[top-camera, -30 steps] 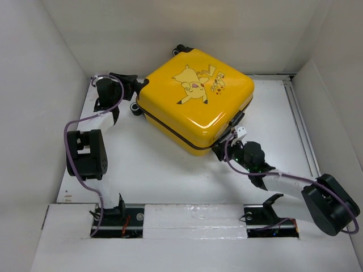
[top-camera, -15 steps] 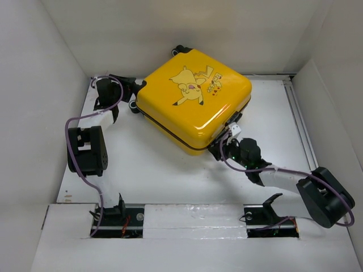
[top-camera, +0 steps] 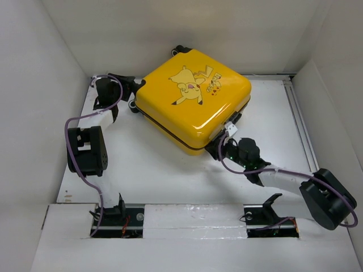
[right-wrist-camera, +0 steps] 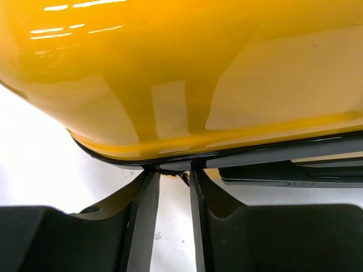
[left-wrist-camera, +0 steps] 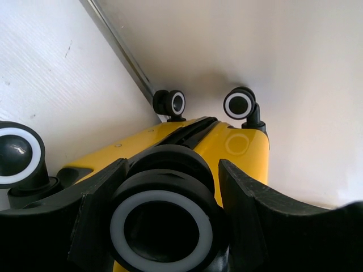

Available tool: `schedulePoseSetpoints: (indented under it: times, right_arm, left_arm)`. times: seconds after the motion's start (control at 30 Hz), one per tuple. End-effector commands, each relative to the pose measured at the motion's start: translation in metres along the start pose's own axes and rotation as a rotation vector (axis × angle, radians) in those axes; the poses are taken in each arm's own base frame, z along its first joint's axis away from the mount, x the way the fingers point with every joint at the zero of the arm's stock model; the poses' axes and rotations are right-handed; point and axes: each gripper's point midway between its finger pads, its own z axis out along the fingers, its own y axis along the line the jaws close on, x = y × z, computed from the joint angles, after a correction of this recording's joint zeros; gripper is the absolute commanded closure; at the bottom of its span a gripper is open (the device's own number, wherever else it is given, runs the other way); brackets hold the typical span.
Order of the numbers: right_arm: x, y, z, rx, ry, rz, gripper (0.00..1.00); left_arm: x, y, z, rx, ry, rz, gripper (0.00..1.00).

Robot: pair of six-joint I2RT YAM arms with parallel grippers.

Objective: Pack the luggage

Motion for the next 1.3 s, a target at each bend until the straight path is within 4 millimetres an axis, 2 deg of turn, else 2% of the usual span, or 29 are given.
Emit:
schedulePoseSetpoints:
  times: [0.0, 0.07, 0.17, 0.23, 0.27, 0.37, 0.47, 0.53, 0.6, 0.67, 0.7, 0.73, 0.77, 0.8, 0.83, 0.87, 0.9, 0.93, 0.97, 1.07, 1.1, 1.13, 1.17, 1.2, 1.27]
  right_arm:
    - [-0.087, 0.024, 0.015, -0.106, -0.271, -0.055, 0.68]
    - [-0.091, 0.031, 0.017, -0.132, -0.284, -0.052, 0.65]
    - [-0.082, 0.03, 0.025, -0.099, -0.249, -0.036, 0.63]
    - [-0.076, 0.029, 0.028, -0.098, -0.238, -0.025, 0.72]
    - [-0.082, 0.028, 0.026, -0.094, -0.271, -0.019, 0.79]
    - [-0.079, 0.027, 0.026, -0.087, -0.283, 0.014, 0.99]
    - [-0.083, 0.027, 0.024, -0.089, -0.306, 0.054, 1.0]
    - [-0.074, 0.028, 0.021, -0.092, -0.296, 0.091, 1.0]
    - [-0.075, 0.03, 0.017, -0.098, -0.294, 0.131, 1.0]
    - [-0.082, 0.019, 0.01, -0.082, -0.301, 0.141, 1.0]
    - [-0.1, 0.019, 0.003, -0.086, -0.341, 0.13, 1.0]
    - [-0.103, 0.01, 0.001, -0.06, -0.323, 0.135, 1.0]
    - [-0.111, 0.008, -0.003, -0.047, -0.325, 0.136, 1.0]
    - [-0.128, 0.007, -0.012, -0.032, -0.355, 0.104, 1.0]
    - [-0.118, 0.002, -0.013, -0.003, -0.285, 0.124, 1.0]
    - [-0.132, 0.001, -0.017, 0.007, -0.288, 0.113, 1.0]
    - [-0.138, 0.004, -0.024, 0.006, -0.291, 0.112, 1.0]
    - [-0.123, 0.004, -0.026, 0.015, -0.226, 0.12, 1.0]
    - [-0.118, 0.016, -0.027, -0.022, -0.2, 0.131, 1.0]
    - [-0.074, 0.043, -0.031, -0.099, -0.085, 0.203, 1.0]
    - [-0.048, 0.064, -0.034, -0.156, -0.021, 0.225, 1.0]
    - [-0.026, 0.074, -0.032, -0.184, 0.046, 0.255, 1.0]
    - [-0.022, 0.087, -0.031, -0.222, 0.045, 0.305, 1.0]
    - [-0.01, 0.11, -0.033, -0.285, 0.077, 0.321, 1.0]
    - [0.003, 0.127, -0.024, -0.319, 0.117, 0.342, 1.0]
  left_arm:
    - [-0.031, -0.092, -0.028, 0.244, -0.095, 0.111, 1.0]
    - [-0.03, -0.089, -0.027, 0.234, -0.093, 0.119, 1.0]
    - [-0.032, -0.089, -0.027, 0.231, -0.101, 0.118, 1.0]
    - [-0.032, -0.089, -0.027, 0.231, -0.101, 0.118, 1.0]
    - [-0.032, -0.089, -0.027, 0.231, -0.101, 0.118, 1.0]
    - [-0.031, -0.084, -0.026, 0.222, -0.099, 0.126, 1.0]
    - [-0.031, -0.083, -0.026, 0.221, -0.101, 0.144, 1.0]
    - [-0.031, -0.078, -0.025, 0.208, -0.109, 0.151, 1.0]
    - [-0.032, -0.071, -0.024, 0.192, -0.118, 0.158, 1.0]
    - [-0.029, -0.052, -0.024, 0.147, -0.126, 0.149, 1.0]
    - [-0.03, -0.055, -0.029, 0.17, -0.136, 0.153, 1.0]
    - [-0.025, -0.037, -0.028, 0.14, -0.132, 0.13, 1.0]
    - [-0.024, -0.037, -0.032, 0.146, -0.134, 0.122, 1.0]
    - [-0.023, -0.038, -0.036, 0.162, -0.139, 0.116, 1.0]
    - [-0.02, -0.037, -0.039, 0.172, -0.13, 0.106, 1.0]
    - [-0.014, -0.022, -0.042, 0.152, -0.121, 0.09, 1.0]
    - [-0.014, -0.029, -0.049, 0.185, -0.131, 0.076, 1.0]
    - [-0.008, -0.027, -0.053, 0.193, -0.124, 0.078, 1.0]
    - [-0.005, -0.015, -0.056, 0.173, -0.127, 0.062, 1.0]
    - [-0.002, -0.021, -0.066, 0.197, -0.136, 0.066, 1.0]
    - [0.0, -0.016, -0.066, 0.187, -0.132, 0.064, 1.0]
    - [-0.001, -0.022, -0.068, 0.204, -0.138, 0.067, 1.0]
    - [0.0, -0.022, -0.069, 0.207, -0.13, 0.068, 1.0]
    - [-0.001, -0.027, -0.069, 0.216, -0.133, 0.07, 1.0]
    - [-0.002, -0.033, -0.074, 0.226, -0.136, 0.072, 1.0]
